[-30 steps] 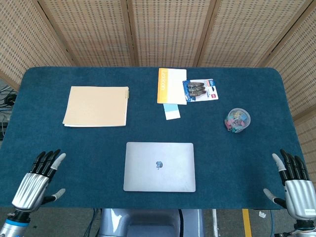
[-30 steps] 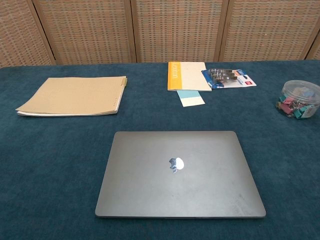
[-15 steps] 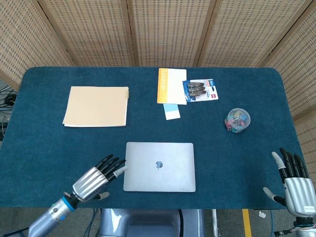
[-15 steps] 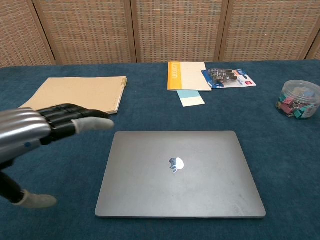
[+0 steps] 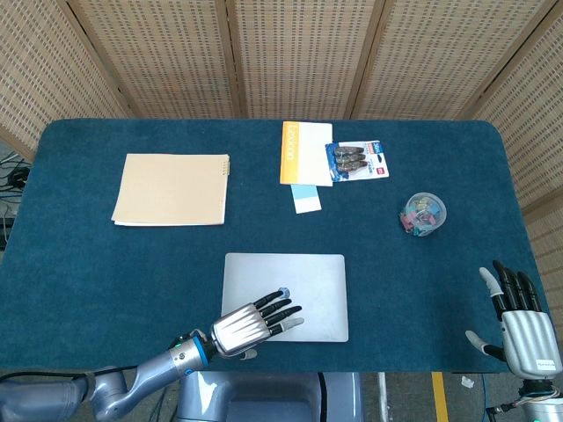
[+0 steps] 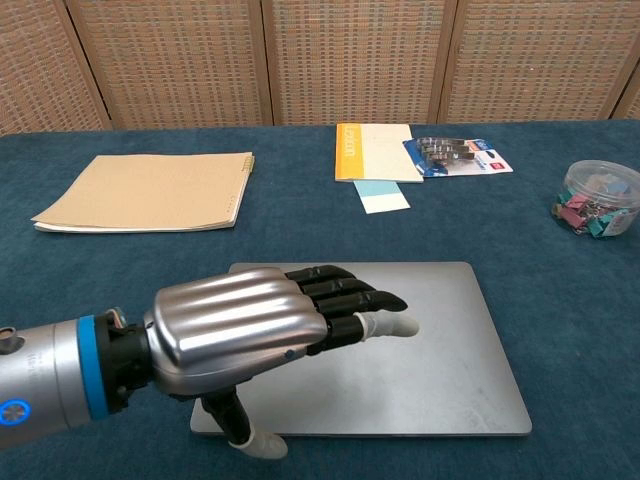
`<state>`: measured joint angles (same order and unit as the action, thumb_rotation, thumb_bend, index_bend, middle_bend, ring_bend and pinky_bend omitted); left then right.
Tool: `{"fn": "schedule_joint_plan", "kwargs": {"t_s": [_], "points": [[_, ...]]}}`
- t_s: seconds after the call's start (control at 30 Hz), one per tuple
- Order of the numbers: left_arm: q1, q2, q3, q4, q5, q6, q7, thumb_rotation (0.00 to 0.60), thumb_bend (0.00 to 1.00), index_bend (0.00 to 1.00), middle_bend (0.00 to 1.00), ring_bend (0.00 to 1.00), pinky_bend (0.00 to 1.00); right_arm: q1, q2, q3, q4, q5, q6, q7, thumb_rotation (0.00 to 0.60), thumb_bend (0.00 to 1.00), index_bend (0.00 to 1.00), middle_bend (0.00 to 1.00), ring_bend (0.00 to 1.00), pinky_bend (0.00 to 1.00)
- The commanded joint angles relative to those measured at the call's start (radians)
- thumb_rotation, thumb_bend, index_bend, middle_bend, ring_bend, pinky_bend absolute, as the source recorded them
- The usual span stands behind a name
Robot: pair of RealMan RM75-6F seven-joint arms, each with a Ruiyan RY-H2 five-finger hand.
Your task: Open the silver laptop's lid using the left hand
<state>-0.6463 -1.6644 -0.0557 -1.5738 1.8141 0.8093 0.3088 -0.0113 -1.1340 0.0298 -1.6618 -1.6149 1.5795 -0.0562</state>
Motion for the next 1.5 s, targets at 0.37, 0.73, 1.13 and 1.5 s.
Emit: {"fn": "schedule_joint_plan", "kwargs": {"t_s": [0.37, 0.73, 1.13, 1.5], "points": [[-0.047, -0.145, -0.004, 0.109, -0.057, -0.012, 0.132, 0.6, 0.02, 0.0, 0.0, 0.0, 0.0, 0.001, 0.011, 0.0, 0.0, 0.002, 0.003, 0.032, 0.6, 0.05, 0.03, 0.0, 0.0, 0.0], [-0.086, -0.223, -0.014, 0.194, -0.109, -0.011, 0.166, 0.6, 0.02, 0.0, 0.0, 0.0, 0.0, 0.006, 0.014, 0.002, 0.006, 0.014, -0.006, 0.049, 0.6, 0.05, 0.03, 0.0, 0.0, 0.0], [-0.106, -0.24, -0.005, 0.22, -0.15, 0.01, 0.192, 0.6, 0.24, 0.0, 0.0, 0.0, 0.0, 0.008, 0.018, 0.0, 0.007, 0.015, -0.006, 0.064, 0.6, 0.05, 0.03, 0.0, 0.0, 0.0], [-0.114, -0.228, 0.001, 0.215, -0.175, 0.034, 0.221, 0.6, 0.37, 0.0, 0.0, 0.0, 0.0, 0.008, 0.018, -0.003, 0.005, 0.011, -0.005, 0.065, 0.6, 0.05, 0.03, 0.0, 0.0, 0.0]]}}
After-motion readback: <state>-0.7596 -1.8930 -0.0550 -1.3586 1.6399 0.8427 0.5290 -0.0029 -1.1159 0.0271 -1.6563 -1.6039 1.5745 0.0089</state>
